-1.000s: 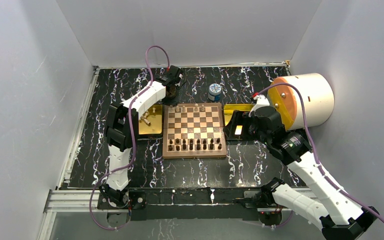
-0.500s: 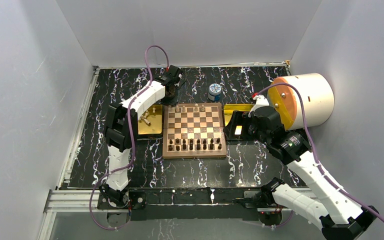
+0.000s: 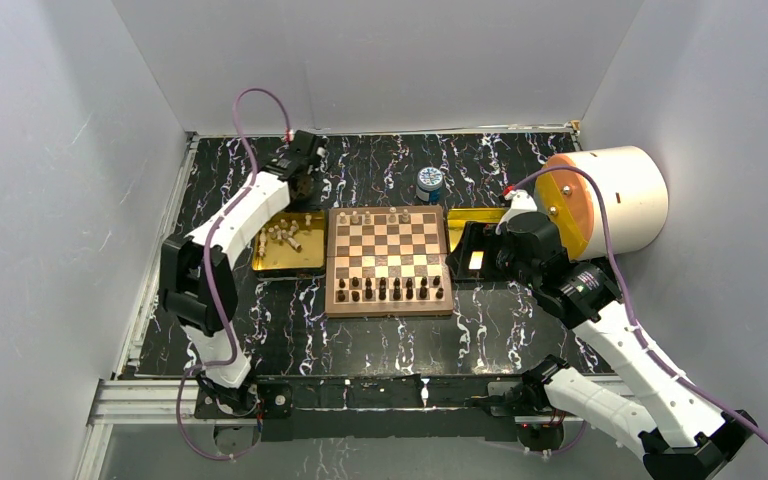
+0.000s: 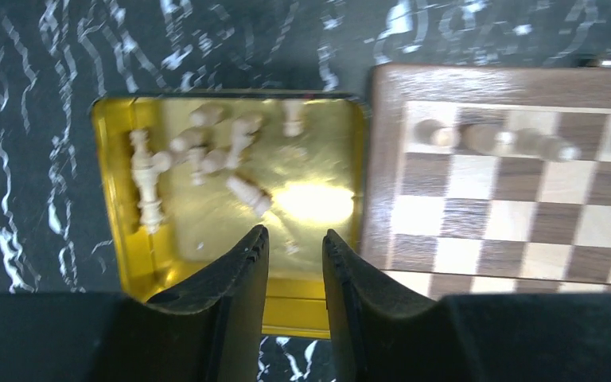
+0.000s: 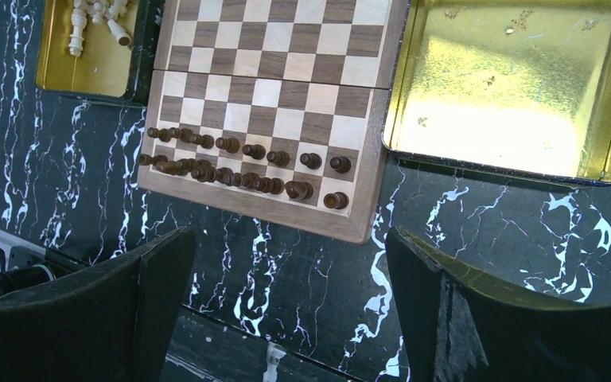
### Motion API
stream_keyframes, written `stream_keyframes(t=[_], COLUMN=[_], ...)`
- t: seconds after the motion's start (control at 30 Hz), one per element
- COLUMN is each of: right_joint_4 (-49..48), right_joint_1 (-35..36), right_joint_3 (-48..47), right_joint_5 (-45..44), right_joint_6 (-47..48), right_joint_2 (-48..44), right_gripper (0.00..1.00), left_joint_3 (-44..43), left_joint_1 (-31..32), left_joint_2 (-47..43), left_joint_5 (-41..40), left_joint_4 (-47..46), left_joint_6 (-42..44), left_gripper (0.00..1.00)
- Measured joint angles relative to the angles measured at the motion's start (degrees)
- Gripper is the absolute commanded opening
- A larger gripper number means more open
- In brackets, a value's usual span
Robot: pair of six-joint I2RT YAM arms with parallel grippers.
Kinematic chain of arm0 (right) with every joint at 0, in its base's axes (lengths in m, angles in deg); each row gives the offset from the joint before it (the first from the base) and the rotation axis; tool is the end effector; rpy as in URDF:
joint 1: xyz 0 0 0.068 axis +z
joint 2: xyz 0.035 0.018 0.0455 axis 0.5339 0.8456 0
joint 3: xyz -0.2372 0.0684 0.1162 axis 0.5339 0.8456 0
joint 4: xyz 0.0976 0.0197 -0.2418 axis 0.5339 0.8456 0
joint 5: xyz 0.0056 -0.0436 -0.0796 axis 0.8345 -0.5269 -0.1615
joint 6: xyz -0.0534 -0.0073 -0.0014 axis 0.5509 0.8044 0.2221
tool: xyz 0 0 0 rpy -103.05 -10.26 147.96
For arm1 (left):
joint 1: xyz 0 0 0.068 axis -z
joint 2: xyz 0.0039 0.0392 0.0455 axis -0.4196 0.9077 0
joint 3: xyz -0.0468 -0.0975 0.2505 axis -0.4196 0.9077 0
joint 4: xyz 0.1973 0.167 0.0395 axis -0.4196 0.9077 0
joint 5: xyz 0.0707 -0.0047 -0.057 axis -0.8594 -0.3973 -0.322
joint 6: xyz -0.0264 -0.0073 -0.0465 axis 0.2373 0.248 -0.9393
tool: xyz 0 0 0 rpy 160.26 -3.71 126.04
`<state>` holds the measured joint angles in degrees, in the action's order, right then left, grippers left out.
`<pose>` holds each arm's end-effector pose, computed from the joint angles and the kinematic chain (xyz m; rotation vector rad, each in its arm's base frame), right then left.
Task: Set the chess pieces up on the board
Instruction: Place the chess piece on the chessboard, then pick up the chess piece from the storage box.
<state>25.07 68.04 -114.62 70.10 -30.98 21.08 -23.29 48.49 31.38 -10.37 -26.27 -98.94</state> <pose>0.1415 0.0967 0.3380 -0.0351 2.1546 0.5550 0.3673 -0.1494 0.2886 -0.0121 2.4376 0.0598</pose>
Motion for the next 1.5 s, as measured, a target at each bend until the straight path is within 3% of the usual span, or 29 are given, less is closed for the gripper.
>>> stream_keyframes(t=[0.1,0.3,0.47,0.67,1.5], right_joint_4=[0.0,0.0,0.0,0.0,0.0], right_joint_1=[0.0,0.0,0.0,0.0,0.0], right_joint_3=[0.0,0.0,0.0,0.0,0.0], right_joint_5=[0.2,1.1,1.1,1.1,1.1], right_joint_6=[0.0,0.0,0.1,0.2,0.2], right_joint_2=[0.0,0.1,0.2,0.5,-0.3], right_gripper=[0.99,0.99,0.99,0.99,0.99], left_joint_3=[4.6,14.5,17.8,22.1,23.8], left_joint_1=[-2.6,-4.8,-5.2,-5.5,-5.6], left_joint_2=[-2.5,-4.4,-4.4,-4.6,0.1], left_joint_5=[-0.6,-1.9,-2.0,-1.9,-2.6], left_joint_4=[-0.6,-4.6,-8.4,-14.1,-18.4], left_joint_6=[-0.7,-3.5,-6.3,-9.8,-12.9], left_gripper=[0.36,0.37,0.42,0.41,0.32])
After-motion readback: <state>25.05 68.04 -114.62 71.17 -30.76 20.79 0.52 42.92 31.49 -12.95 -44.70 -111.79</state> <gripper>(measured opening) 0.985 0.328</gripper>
